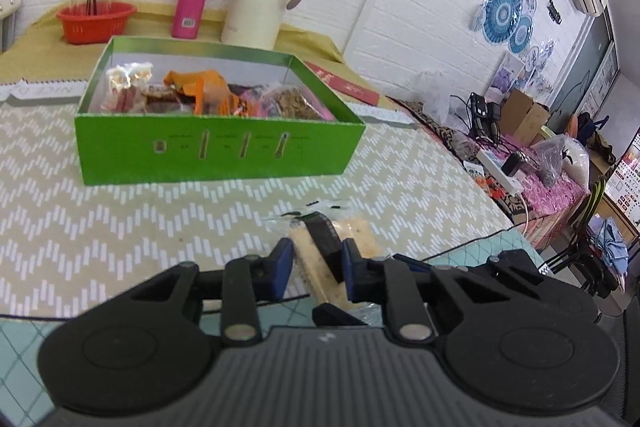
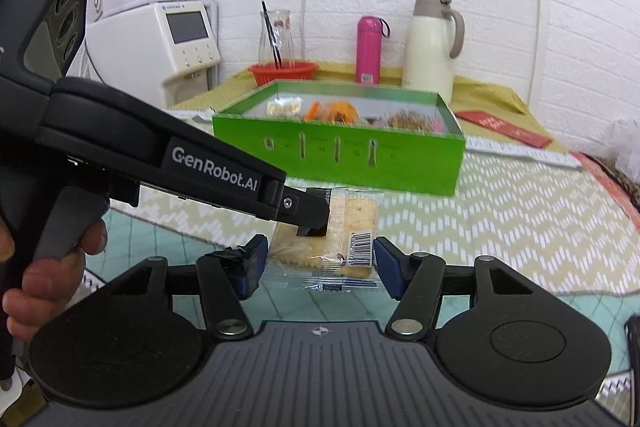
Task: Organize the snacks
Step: 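Carry the biscuit packet into the green box with the right gripper and release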
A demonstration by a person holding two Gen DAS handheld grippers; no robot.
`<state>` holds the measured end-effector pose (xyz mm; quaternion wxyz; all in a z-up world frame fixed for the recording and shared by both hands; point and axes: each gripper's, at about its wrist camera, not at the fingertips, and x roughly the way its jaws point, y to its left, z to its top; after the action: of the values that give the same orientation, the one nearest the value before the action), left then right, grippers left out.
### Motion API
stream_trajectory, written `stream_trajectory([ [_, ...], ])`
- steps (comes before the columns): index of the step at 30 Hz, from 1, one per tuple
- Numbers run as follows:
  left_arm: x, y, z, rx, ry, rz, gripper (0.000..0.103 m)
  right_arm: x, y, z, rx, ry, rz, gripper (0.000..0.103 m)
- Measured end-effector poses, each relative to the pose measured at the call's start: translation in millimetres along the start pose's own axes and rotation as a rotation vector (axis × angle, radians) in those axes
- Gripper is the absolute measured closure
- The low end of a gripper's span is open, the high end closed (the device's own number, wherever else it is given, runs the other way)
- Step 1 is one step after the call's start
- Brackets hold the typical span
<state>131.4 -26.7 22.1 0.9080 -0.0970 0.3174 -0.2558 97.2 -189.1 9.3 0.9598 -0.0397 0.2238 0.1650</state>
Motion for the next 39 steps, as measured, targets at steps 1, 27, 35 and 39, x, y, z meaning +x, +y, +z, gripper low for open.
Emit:
stream_trajectory([
  [1, -3, 2, 4, -0.002, -0.015, 0.005, 0.086, 1, 1, 5, -0.005, -0.011, 0.005, 0.006],
  [27, 40, 116, 118, -0.088, -0.091, 0.135, 0.087, 138, 6, 96, -0.033, -0.097, 0.150, 0.006],
  [35, 54, 136, 122, -0.105, -0.070, 0.146, 0.066, 165, 10, 97, -0.076, -0.087, 0.173, 0.001],
  [39, 44, 136, 116, -0.123, -0.148, 0.183, 0.027, 162, 8, 91, -0.099, -0.129, 0.169, 0.000],
])
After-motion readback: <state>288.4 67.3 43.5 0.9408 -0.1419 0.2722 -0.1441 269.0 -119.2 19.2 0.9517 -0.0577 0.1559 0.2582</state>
